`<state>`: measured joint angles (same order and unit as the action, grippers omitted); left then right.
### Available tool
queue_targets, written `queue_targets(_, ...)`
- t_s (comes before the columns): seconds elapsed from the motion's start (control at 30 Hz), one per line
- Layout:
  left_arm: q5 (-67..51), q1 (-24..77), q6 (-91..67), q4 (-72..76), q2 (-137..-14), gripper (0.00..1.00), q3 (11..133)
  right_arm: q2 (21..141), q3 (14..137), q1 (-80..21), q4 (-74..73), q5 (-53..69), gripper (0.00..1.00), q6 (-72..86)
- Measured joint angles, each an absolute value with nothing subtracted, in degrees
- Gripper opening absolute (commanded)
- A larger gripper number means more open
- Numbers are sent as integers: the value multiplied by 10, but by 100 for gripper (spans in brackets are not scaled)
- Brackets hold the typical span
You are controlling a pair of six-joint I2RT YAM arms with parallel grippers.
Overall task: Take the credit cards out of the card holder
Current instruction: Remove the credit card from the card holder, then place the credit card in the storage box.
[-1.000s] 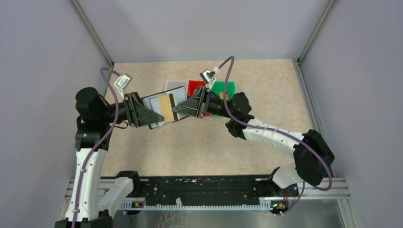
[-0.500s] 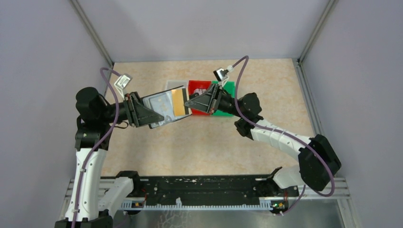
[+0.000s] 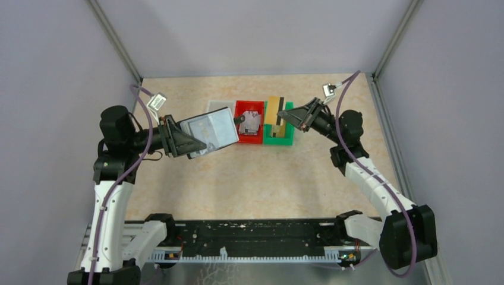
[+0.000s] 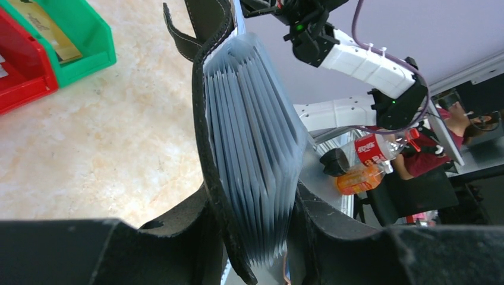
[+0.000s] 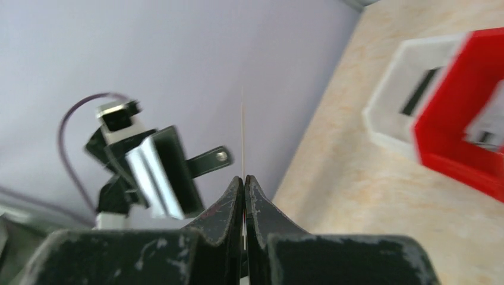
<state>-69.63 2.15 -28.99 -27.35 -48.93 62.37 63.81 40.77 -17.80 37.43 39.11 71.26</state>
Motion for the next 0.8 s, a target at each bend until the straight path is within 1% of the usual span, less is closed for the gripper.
queue_targets(0.13, -684, 22, -260, -297, -490, 0, 636, 636, 434, -145, 215, 348, 0, 603)
queue_targets(0.2, -680, 22, -247, -302, -490, 0, 642, 661, 467, -145, 145, 321, 0, 554)
queue_targets(0.3, -676, 22, -237, -310, -490, 0, 649, 720, 513, -145, 83, 284, 0, 499)
queue_targets(0.5, -675, 22, -230, -319, -490, 0, 652, 837, 561, -153, 12, 220, 0, 433)
queue_targets(0.8, -676, 22, -233, -317, -486, 0, 656, 991, 664, -194, -55, 145, 0, 390)
